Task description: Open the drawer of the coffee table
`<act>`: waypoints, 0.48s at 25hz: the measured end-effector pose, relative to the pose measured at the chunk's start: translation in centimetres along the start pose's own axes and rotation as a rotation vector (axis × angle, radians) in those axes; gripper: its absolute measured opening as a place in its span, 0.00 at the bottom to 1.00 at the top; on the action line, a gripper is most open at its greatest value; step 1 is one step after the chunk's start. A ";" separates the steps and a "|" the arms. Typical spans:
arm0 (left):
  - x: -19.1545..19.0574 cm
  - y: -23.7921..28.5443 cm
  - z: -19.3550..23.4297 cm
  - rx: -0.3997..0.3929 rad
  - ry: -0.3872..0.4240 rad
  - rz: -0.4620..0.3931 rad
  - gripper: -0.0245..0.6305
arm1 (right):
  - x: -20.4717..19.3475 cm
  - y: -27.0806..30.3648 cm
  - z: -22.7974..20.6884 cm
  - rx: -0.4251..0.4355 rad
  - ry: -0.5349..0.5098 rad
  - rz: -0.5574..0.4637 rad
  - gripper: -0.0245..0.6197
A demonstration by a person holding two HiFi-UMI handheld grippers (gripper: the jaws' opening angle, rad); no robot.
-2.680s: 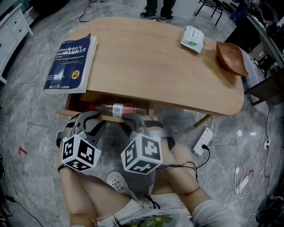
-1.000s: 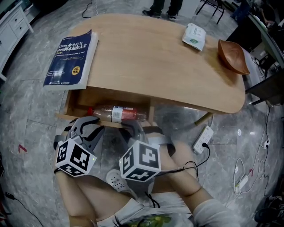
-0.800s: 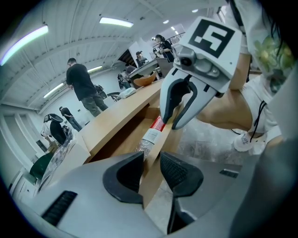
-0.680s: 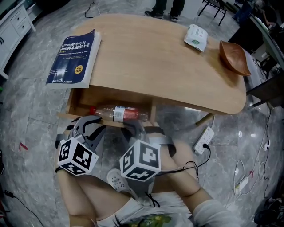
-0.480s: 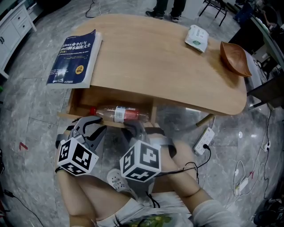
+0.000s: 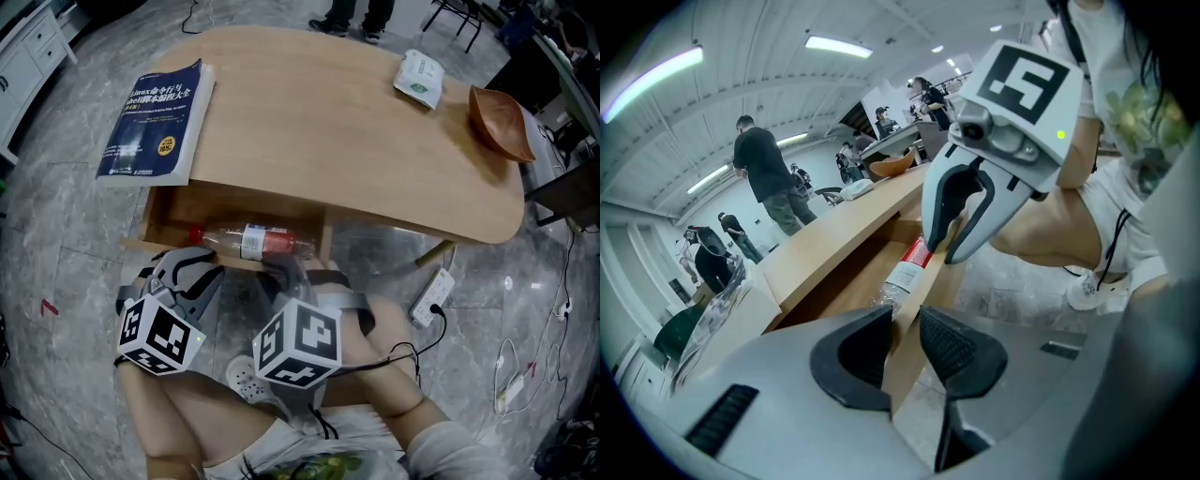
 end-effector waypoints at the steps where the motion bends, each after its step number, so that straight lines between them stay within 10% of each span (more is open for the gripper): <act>1: 0.0 -0.1 -0.1 -0.007 0.000 -0.001 0.19 | 0.0 0.0 0.1 0.005 0.000 0.002 0.16; 12: -0.4 -1.0 -1.3 -0.060 -0.022 -0.010 0.18 | -0.3 -0.6 1.6 0.050 -0.011 0.005 0.16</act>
Point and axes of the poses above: the fingertips, and each gripper's own axes: y forward along the fingers, z to its left, x out of its top, the point moved 7 cm from there along -y, backward along the fingers, and after that the axes turned 6 degrees about y, right-handed, at the moved point
